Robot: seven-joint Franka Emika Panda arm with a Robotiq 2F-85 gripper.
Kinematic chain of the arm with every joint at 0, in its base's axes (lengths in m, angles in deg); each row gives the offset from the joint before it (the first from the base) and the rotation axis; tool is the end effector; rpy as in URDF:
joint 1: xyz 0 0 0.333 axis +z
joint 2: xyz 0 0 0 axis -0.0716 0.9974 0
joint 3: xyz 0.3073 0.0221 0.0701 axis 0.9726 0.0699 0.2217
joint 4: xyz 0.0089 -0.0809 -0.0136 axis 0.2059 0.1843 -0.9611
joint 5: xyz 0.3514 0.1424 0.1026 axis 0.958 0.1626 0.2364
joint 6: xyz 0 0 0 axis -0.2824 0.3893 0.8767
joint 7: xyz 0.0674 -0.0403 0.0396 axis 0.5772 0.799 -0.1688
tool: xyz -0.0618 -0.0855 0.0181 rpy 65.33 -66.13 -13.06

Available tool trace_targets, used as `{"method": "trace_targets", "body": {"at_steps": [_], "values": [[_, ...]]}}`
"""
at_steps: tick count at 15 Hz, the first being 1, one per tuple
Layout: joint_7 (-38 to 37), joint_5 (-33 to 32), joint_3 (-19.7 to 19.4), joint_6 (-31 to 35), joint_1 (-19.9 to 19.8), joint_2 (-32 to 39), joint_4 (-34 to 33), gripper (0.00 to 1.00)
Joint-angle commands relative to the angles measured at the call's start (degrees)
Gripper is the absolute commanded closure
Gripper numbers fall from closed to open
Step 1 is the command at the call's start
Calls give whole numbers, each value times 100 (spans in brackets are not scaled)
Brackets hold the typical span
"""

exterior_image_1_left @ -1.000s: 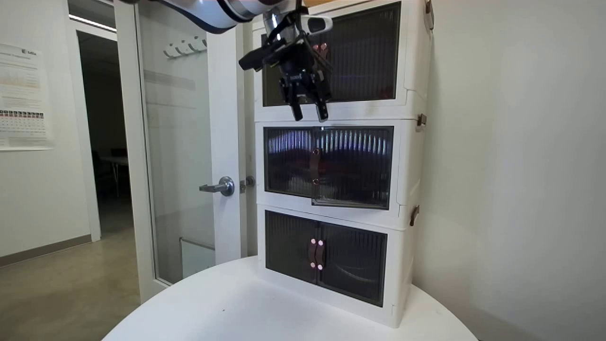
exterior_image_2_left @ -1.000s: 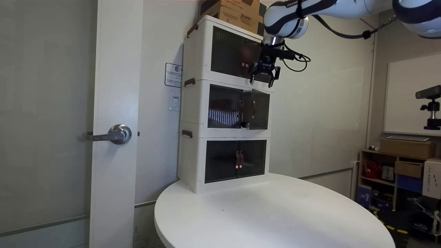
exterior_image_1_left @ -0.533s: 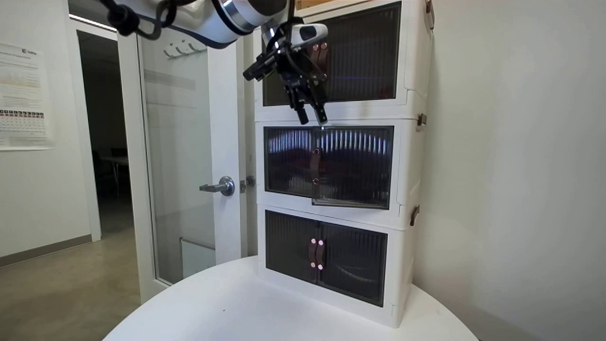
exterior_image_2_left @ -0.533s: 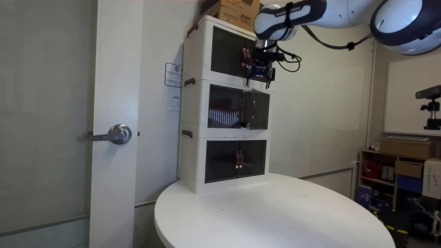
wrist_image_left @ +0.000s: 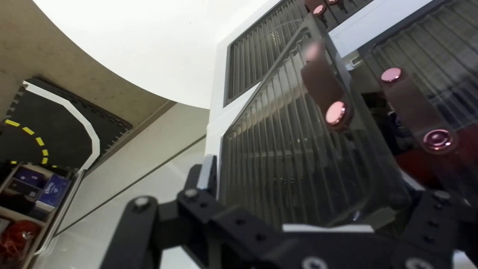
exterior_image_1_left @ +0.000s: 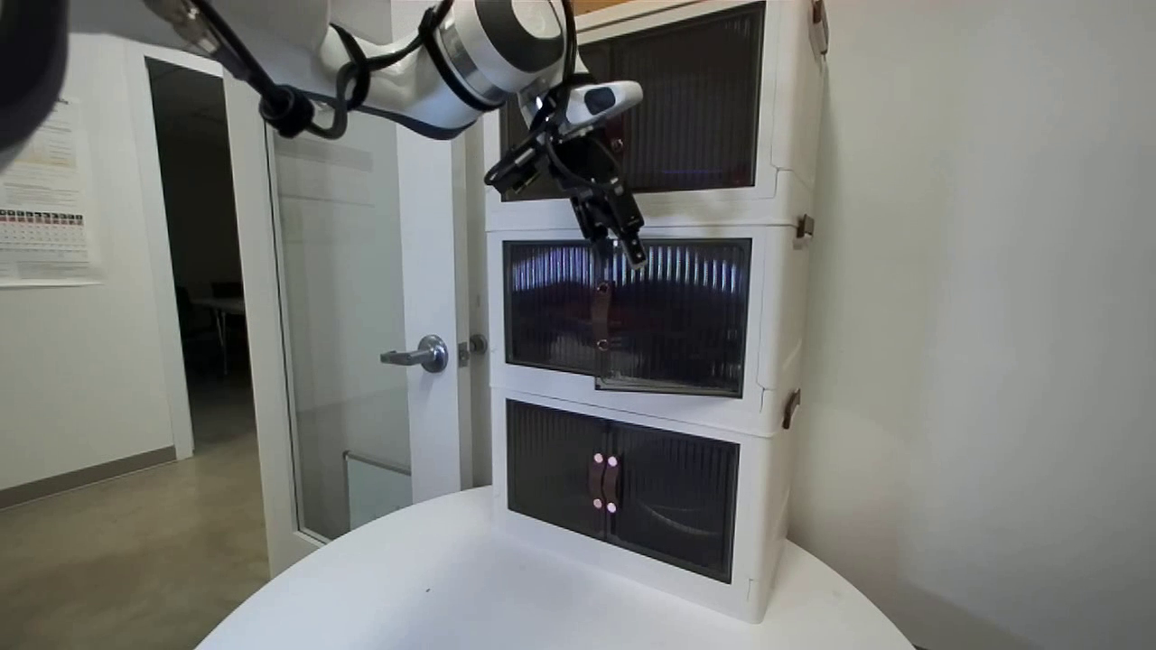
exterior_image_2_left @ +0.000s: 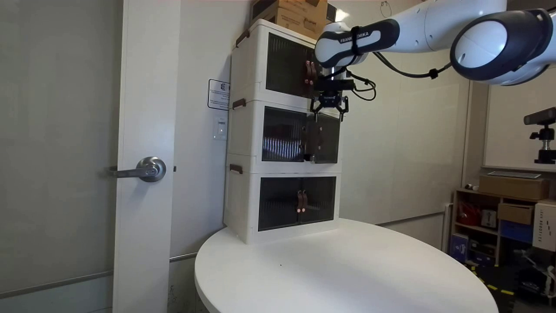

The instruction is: Open the right door of the middle cabinet.

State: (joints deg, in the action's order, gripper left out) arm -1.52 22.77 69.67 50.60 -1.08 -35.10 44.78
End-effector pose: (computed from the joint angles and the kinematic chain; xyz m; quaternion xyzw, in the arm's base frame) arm 0.7547 -0.0503 0.5872 0.8957 -0.3794 0.2114 0.0953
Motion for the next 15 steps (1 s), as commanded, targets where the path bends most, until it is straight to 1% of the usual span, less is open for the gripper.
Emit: {"method": "trace_targets", "body": {"at_steps": [1,8,15], "values": [[-221,-104,-205,-300,-72,282,-460,0],[-93,-107,-513,-355,-253,71,-374,0],[253,-25,-585,-369,-557,-146,-193,0]]}}
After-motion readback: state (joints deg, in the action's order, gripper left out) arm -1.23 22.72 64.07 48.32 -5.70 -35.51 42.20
